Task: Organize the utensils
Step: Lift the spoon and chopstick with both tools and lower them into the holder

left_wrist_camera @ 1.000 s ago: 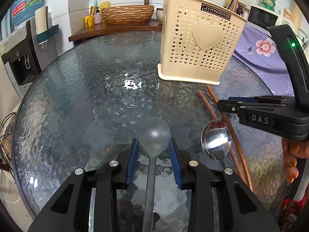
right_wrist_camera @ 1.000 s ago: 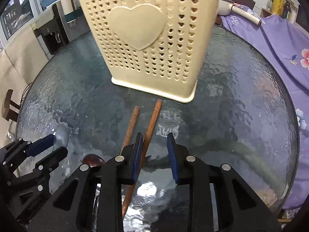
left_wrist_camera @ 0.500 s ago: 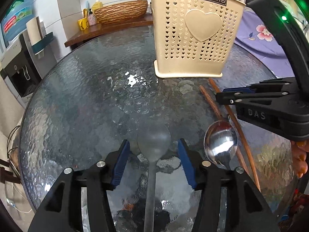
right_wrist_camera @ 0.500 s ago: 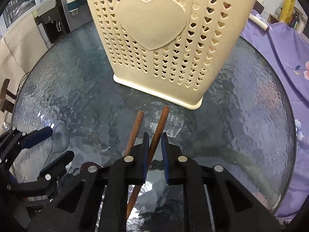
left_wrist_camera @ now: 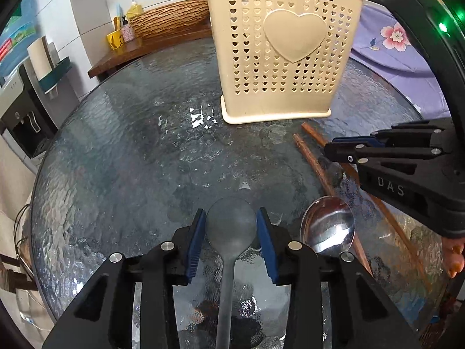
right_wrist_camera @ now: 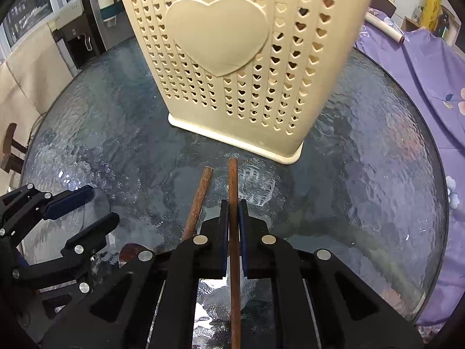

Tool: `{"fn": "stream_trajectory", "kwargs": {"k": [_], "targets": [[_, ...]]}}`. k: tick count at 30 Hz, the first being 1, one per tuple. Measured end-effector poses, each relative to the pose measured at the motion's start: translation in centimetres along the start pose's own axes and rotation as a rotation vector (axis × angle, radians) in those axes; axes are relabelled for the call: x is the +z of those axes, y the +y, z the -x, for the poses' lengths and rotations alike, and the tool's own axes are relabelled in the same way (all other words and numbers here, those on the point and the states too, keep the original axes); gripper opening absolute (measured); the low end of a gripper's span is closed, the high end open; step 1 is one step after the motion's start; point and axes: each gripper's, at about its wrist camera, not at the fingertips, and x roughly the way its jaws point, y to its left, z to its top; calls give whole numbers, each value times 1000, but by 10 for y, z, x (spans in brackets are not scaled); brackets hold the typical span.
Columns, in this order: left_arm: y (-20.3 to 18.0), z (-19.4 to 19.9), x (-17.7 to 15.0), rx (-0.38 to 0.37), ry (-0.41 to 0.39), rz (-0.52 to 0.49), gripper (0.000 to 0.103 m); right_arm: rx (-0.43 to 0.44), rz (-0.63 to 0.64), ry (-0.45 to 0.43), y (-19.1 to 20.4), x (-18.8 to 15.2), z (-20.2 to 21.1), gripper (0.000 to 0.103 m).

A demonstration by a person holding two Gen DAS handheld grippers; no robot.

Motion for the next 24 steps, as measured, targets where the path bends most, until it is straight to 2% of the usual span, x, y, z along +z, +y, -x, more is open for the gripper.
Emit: {"fn": "stream_trajectory", "kwargs": {"k": [6,18,24], "targets": [[5,17,3,-26,-79,37,35,46,-22,-91,-13,-11,21,7],[11,94,15,-106,-307,107,35,153,-50,-390,-36,-28,136,7],[7,116,22,-118,-360,103,35,174,-40,-468,-41,-29,180,7]]}}
